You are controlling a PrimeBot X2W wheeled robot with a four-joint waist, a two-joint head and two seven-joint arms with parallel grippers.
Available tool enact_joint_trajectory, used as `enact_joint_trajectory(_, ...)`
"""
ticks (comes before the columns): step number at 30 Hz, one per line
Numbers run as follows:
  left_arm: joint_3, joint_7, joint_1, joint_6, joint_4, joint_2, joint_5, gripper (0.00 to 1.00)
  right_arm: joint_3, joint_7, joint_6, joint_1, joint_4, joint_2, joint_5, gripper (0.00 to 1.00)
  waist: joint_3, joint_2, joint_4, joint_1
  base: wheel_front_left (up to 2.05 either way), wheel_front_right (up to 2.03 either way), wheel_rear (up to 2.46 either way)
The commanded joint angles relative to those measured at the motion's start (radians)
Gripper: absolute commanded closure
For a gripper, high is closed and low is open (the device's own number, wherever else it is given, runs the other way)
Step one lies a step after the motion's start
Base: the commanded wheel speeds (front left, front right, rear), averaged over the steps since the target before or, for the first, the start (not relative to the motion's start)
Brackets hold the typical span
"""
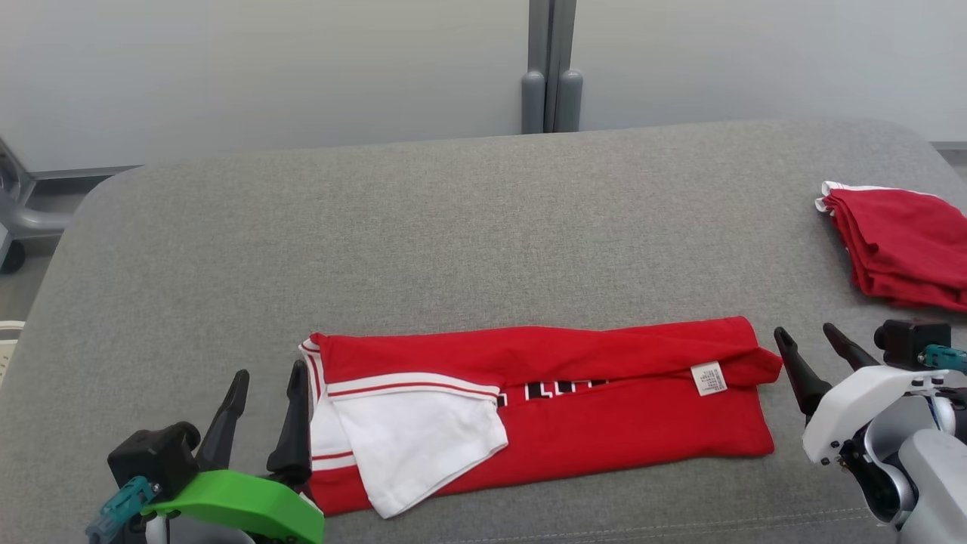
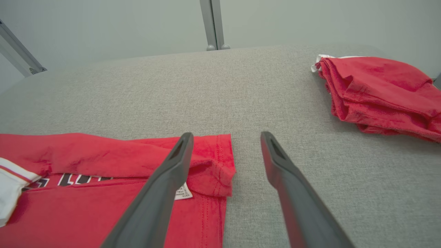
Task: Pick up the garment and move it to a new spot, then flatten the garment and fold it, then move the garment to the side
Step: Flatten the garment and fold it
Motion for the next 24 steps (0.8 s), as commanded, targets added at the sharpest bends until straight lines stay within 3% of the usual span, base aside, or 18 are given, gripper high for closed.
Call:
enact_joint_trajectory(1,0.003,-0.007,0.005,0.003,0.004,0.009,0.006,0.00,-0.014,0.008,0.000,-0.017,0.027,0.016,-0.006,0.00,-0.007,-0.0001,0.015,0.0000,0.00,0.00,0.00)
enact_joint_trajectory(8,0.003,-0.007,0.015,0.005,0.011,0.014,0.007,0.00,-0.071,0.025,0.000,-0.045,0.132,0.066,-0.011,0.00,-0.004,-0.0001,0.040,0.0000,0.00,0.00,0.00)
enact_joint_trajectory(16,-0.013,0.010,-0.007,0.001,0.001,0.016,0.012,0.00,-0.197,0.023,0.000,-0.120,0.351,0.154,0.025,0.00,0.025,-0.0001,0.101,0.0000,0.00,0.00,0.00)
enact_joint_trajectory(24,-0.009,0.009,-0.024,0.008,-0.011,0.020,0.020,0.00,-0.207,0.036,0.000,-0.156,0.469,0.192,0.047,0.00,0.062,-0.0001,0.146,0.0000,0.00,0.00,0.00)
